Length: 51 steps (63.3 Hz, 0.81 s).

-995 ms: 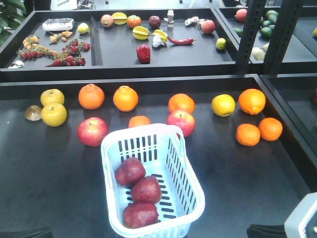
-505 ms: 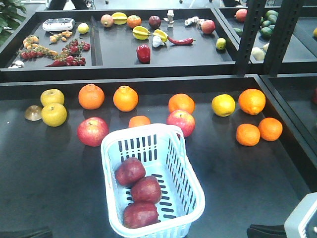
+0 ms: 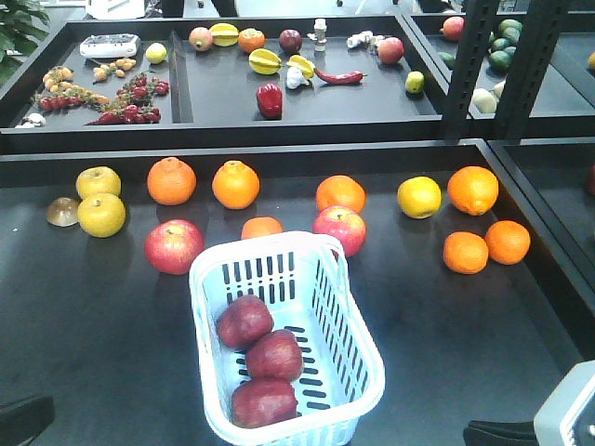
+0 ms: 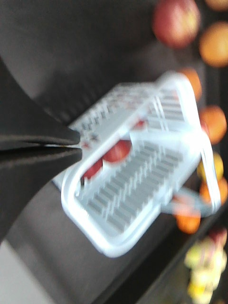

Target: Pick three apples into basket with both arms

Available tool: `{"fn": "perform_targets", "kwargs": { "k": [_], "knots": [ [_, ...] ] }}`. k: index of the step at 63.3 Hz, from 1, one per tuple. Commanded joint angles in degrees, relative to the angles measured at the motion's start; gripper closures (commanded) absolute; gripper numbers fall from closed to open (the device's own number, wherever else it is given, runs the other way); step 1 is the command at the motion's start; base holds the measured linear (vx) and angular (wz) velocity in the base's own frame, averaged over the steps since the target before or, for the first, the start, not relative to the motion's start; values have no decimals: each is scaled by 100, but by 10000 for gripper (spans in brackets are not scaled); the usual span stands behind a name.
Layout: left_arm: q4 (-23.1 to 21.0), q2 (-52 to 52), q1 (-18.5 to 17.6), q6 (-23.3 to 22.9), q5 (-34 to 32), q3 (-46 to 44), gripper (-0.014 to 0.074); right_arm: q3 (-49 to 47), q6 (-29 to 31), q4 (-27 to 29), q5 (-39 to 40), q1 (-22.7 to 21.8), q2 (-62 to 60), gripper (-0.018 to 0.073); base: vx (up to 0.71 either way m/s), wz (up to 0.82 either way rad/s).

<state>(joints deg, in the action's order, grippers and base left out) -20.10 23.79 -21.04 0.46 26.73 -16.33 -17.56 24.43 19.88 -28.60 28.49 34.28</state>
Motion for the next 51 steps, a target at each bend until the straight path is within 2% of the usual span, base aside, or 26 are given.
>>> {"fn": "perform_targets", "kwargs": {
  "k": [1,7,16,19,26,30,37,51],
  "knots": [
    [493,42,-17,-1187,-1141,371,603,-148,21,12,348,0,8,564,0,0],
    [493,42,-17,-1594,-2038,1007,603,-148,21,12,348,0,8,564,0,0],
    [494,42,-17,-1637,-2810,1650,603,-148,21,12,348,0,8,564,0,0],
    [595,36,-17,-1624,-2673,1654,603,-148,21,12,348,0,8,564,0,0],
    [910,-140,-17,-1575,-2807,1656,603,-148,21,12,342,0,8,564,0,0],
    [1201,-360,-17,-1389,-2915,1656,603,-148,21,12,342,0,8,564,0,0],
    [1322,-852,58,-925,-2954,1656,603,-148,21,17,342,0,8,564,0,0],
    [1344,-2074,891,-463,-2885,1656,603,-148,21,17,342,0,8,564,0,0]
  ]
}}
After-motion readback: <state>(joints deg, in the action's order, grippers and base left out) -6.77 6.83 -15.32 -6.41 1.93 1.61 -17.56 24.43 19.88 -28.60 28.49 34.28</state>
